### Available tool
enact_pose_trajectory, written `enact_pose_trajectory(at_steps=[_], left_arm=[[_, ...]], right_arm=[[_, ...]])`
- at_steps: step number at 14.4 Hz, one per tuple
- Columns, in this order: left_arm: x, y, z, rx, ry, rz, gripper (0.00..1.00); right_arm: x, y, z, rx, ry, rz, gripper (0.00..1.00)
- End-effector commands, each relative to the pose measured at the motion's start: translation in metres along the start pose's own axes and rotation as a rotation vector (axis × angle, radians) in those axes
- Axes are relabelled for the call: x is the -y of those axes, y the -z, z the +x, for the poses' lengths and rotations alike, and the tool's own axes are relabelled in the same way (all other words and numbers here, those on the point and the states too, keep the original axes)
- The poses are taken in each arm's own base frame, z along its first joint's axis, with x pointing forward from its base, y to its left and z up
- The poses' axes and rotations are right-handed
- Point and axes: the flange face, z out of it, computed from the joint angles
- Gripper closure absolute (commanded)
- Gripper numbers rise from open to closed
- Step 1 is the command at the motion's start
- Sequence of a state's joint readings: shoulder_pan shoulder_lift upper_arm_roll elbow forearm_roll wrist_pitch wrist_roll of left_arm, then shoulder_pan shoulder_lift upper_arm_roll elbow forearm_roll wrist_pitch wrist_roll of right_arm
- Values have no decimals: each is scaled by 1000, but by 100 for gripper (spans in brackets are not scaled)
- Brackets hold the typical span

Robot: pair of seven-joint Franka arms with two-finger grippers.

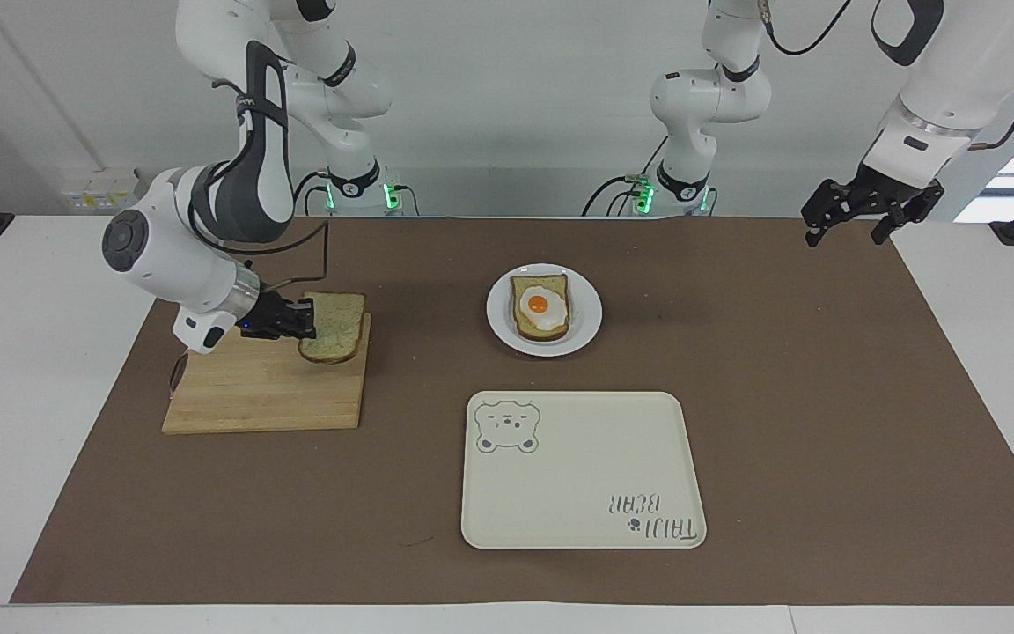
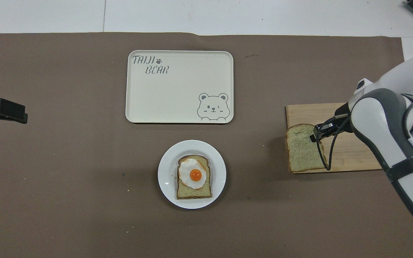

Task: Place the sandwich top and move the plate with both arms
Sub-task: 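Carry the bread slice with the right gripper over the egg toast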

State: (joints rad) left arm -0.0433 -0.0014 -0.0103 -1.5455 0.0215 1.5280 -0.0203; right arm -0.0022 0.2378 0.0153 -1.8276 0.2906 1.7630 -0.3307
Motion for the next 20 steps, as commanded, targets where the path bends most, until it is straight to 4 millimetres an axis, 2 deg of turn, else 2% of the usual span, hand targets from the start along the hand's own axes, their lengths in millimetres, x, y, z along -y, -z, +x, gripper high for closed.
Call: enact_pose_trajectory(at_steps=[1,2,7,10,15,17,18,20], left_arm=[[3,2,-9,5,8,19,0],[3,2,-9,5,8,17,0],[3,2,-9,5,8,17,0],[3,2,-9,5,8,17,0],[3,2,-9,5,8,19,0],[3,2,-9,7,8,17,0],[3,2,-9,5,8,17,0],[3,2,-9,5,8,19,0]], right_arm=[[26,-2,-2,7,27,30,100],[33,-4,-1,0,5,62,100],[114,-23,13,-21,-94,144,100],[157,-32,15,-32,-139,206,100],[215,-44,12,-29,-149,228,100],[234,-58,10,-32,-144,235,100],[251,-62,10,-57,-122,227,100],[260,-65,9,-69,-112,220,100]])
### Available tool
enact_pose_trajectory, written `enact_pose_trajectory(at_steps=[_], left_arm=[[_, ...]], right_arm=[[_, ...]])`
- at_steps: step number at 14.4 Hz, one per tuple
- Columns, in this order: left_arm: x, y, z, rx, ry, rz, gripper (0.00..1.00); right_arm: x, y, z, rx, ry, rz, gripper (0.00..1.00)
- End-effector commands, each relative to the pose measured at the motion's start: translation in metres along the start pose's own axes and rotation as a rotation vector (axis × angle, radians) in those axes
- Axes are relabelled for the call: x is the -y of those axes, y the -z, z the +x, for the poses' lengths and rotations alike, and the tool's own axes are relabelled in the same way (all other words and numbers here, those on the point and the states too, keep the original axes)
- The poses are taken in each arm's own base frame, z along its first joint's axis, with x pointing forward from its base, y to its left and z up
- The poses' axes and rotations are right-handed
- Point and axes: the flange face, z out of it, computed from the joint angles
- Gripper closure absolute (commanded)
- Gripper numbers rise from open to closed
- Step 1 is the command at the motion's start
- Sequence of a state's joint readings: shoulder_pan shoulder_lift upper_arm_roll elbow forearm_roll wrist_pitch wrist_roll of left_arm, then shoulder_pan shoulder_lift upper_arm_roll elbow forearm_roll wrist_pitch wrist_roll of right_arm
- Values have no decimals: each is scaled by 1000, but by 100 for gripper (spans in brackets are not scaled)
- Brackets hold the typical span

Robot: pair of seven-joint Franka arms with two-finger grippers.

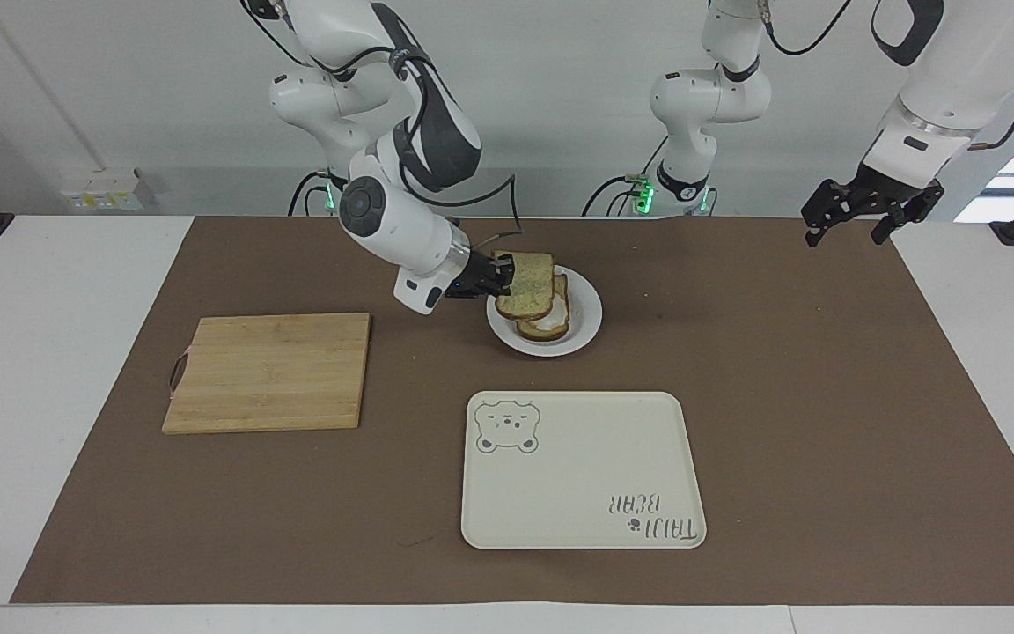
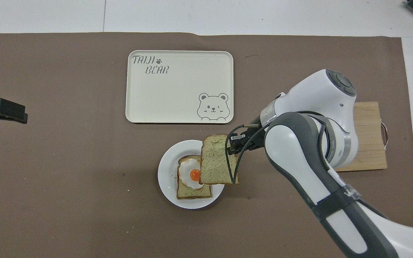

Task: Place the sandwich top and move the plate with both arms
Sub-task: 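Carry the bread slice with the right gripper over the egg toast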

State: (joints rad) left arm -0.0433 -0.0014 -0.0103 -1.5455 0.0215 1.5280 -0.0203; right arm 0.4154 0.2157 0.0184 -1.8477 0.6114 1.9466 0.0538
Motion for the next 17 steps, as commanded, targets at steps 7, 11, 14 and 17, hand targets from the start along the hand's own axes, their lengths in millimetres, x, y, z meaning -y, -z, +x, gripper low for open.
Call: enact_pose_trajectory(at_steps=[7,11,14,17], left_arm=[[3,2,-9,5,8,17,0],[3,2,-9,5,8,17,0],[3,2,-9,5,8,19,0],[3,2,-9,5,8,17,0]], right_arm=[[10,-66,-15,-23,18,-40,100],[-5,-87,-7,-28,22,-81,100],[-3,-102,-5,-42,25,-91,100],[-8,-106,-8,-33,16,-96,100]])
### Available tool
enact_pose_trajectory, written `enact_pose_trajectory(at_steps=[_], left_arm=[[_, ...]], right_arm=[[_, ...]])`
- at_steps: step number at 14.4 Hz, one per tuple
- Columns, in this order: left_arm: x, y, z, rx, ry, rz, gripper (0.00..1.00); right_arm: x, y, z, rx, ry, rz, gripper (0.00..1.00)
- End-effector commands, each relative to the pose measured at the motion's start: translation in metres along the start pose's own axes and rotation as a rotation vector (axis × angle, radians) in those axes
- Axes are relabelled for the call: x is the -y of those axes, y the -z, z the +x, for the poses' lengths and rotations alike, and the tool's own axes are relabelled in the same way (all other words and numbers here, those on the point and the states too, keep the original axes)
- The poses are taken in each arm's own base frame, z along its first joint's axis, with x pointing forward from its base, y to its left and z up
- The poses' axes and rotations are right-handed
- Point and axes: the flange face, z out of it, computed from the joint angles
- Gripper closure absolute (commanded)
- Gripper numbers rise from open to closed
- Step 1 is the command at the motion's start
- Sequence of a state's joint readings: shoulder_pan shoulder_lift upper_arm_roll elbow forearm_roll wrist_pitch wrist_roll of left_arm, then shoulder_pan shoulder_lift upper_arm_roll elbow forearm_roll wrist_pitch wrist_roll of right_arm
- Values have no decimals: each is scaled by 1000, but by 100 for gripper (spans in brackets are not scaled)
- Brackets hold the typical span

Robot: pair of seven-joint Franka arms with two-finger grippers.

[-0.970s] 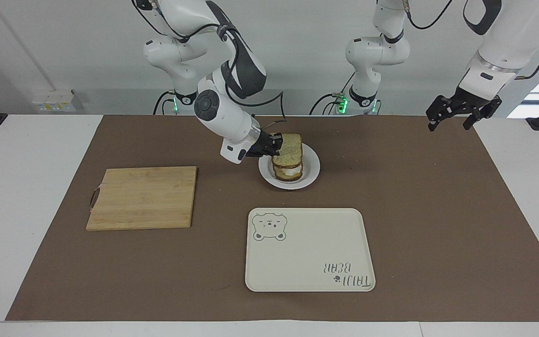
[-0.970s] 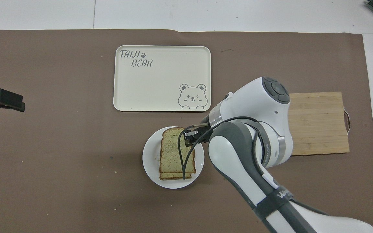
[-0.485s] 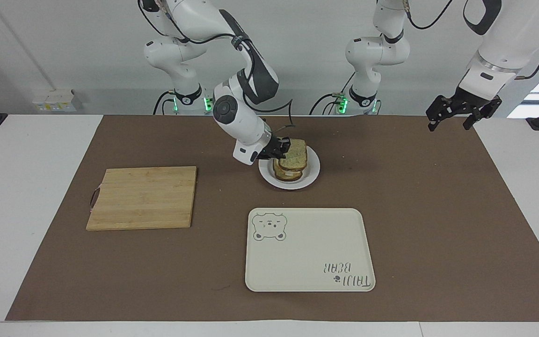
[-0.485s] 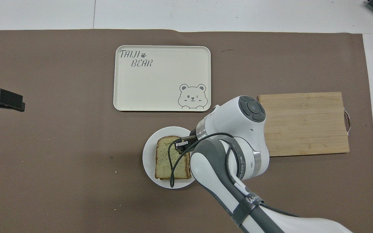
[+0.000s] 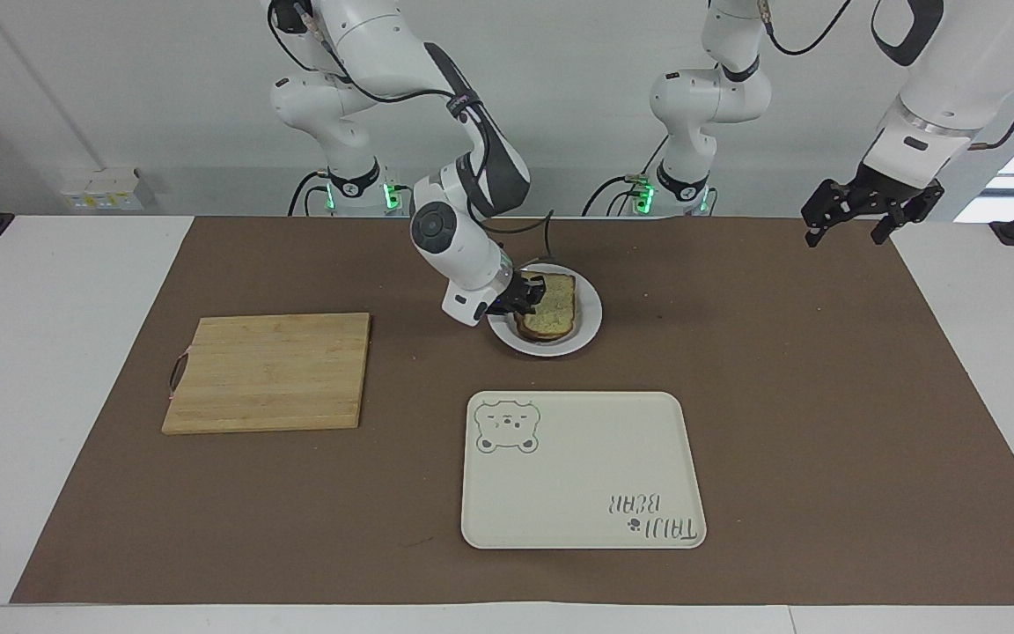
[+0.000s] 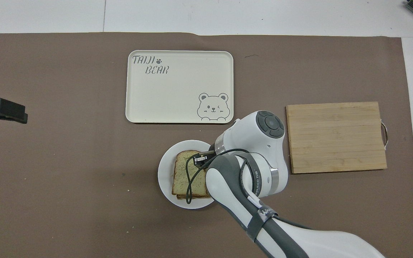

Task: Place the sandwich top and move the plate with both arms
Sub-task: 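Lower the bread onto the egg and open the right gripper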

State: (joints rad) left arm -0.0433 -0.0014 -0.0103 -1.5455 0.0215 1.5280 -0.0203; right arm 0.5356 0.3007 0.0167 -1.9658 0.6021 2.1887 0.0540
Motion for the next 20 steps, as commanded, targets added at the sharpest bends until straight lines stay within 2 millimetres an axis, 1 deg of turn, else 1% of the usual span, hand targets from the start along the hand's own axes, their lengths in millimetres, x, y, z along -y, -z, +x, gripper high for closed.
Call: enact_pose_trajectory(at_steps=[1,4,5,6,7,10,11,13,14,16,17,19,20], left_arm=[[3,2,-9,5,8,17,0],[3,2,-9,5,8,19,0],[3,2,-9,5,8,19,0],[3,2,-9,5,8,19,0],[3,2,-9,5,8,19,0],[3,2,-9,5,8,19,0],[3,2,-9,8,8,17,0],[5,6,-9,-6,10,19,0],[5,6,-9,-7,10,19,0],[4,6,-9,-6,8,19,0],[3,6,-9,-9,-1,17,0],[4,4,-9,-5,5,10,0],[2,3,-10,-4,4,-4,0]], right_arm=[[-5,-2,-5,-7,13,-17,100],[-5,-1,-3,-11,9,-16,100],[-5,0,-1,-16,8,-14,79],[-6,1,0,-17,9,-13,6],[-4,4,3,-23,11,-13,0],[-4,16,10,-48,15,-16,0],[-6,20,10,-57,41,-53,0],[-12,36,12,-83,114,-158,0],[-13,44,11,-96,131,-183,0],[-24,61,14,-118,136,-218,0],[-30,72,16,-135,156,-262,0],[-44,103,21,-180,171,-318,0],[-55,118,23,-201,157,-325,0]])
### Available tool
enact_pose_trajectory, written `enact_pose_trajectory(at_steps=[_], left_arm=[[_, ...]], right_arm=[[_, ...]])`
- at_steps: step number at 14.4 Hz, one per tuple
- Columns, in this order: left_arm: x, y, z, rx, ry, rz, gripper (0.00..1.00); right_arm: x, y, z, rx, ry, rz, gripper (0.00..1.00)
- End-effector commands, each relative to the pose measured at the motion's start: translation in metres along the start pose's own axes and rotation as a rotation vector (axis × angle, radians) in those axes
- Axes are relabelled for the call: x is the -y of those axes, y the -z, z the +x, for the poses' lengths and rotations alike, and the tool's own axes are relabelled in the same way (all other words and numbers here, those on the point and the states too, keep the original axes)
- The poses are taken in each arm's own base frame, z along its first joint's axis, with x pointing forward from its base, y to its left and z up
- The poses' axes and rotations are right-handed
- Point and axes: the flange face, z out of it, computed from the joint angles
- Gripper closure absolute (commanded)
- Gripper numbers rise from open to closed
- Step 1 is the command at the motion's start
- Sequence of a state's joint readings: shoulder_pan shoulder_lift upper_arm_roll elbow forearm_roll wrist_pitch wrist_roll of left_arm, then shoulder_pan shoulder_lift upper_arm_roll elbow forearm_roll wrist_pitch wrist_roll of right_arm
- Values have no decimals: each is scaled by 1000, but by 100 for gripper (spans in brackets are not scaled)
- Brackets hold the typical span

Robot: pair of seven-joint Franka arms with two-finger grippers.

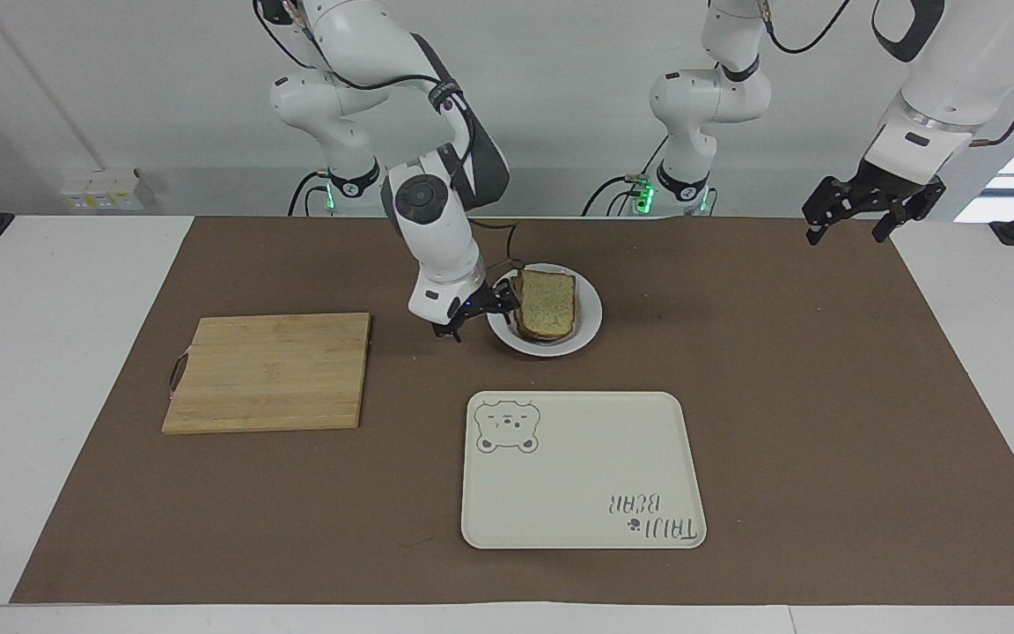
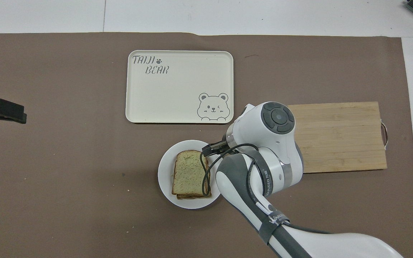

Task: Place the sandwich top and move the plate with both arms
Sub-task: 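Lower the bread onto the egg and open the right gripper, then withdraw the right gripper while the left gripper reaches toward the plate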

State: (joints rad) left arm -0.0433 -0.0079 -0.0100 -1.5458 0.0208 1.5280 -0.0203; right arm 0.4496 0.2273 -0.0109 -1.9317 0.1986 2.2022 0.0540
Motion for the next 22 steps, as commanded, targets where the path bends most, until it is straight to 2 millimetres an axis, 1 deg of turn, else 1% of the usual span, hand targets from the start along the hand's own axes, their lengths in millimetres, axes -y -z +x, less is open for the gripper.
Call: enact_pose_trajectory(at_steps=[1,2,3,5,6,7,8,10,13,14,16,17,19,21,22], left_arm=[[1,-3,-8,7,5,-11,0],[1,-11,-8,21,3,-12,0],[0,-18,-7,26,1,-12,0],[-4,-33,-4,22,1,-53,0],[-4,-38,-4,16,-4,-72,0],[-1,-45,-3,12,-4,-97,0],[-2,-53,-3,12,-13,-129,0],[4,-64,-5,1,-38,-203,0],[6,-84,-6,-13,-31,-320,0],[4,-90,-6,-21,-44,-343,0],[1,-96,-8,-35,-95,-358,0],[0,-102,-8,-32,-109,-376,0],[-6,-118,-8,-47,-130,-412,0],[-12,-136,-7,-55,-120,-427,0],[-18,-145,-8,-57,-132,-442,0]], right_arm=[[-34,33,2,-46,-25,-38,0],[-43,42,3,-59,-42,-37,0],[-56,52,2,-64,-64,-37,0],[-78,66,1,-58,-105,-46,0],[-90,70,0,-51,-113,-71,0],[-94,81,1,-66,-113,-103,0],[-102,86,1,-58,-134,-126,0],[-104,106,3,-38,-154,-147,0],[-128,147,2,-32,-184,-171,0],[-136,159,-1,-34,-196,-172,0],[-145,184,-12,-58,-219,-172,0],[-146,192,-16,-60,-221,-174,0],[-153,206,-22,-78,-238,-175,0],[-153,222,-30,-98,-243,-175,0],[-157,226,-33,-93,-250,-175,0]])
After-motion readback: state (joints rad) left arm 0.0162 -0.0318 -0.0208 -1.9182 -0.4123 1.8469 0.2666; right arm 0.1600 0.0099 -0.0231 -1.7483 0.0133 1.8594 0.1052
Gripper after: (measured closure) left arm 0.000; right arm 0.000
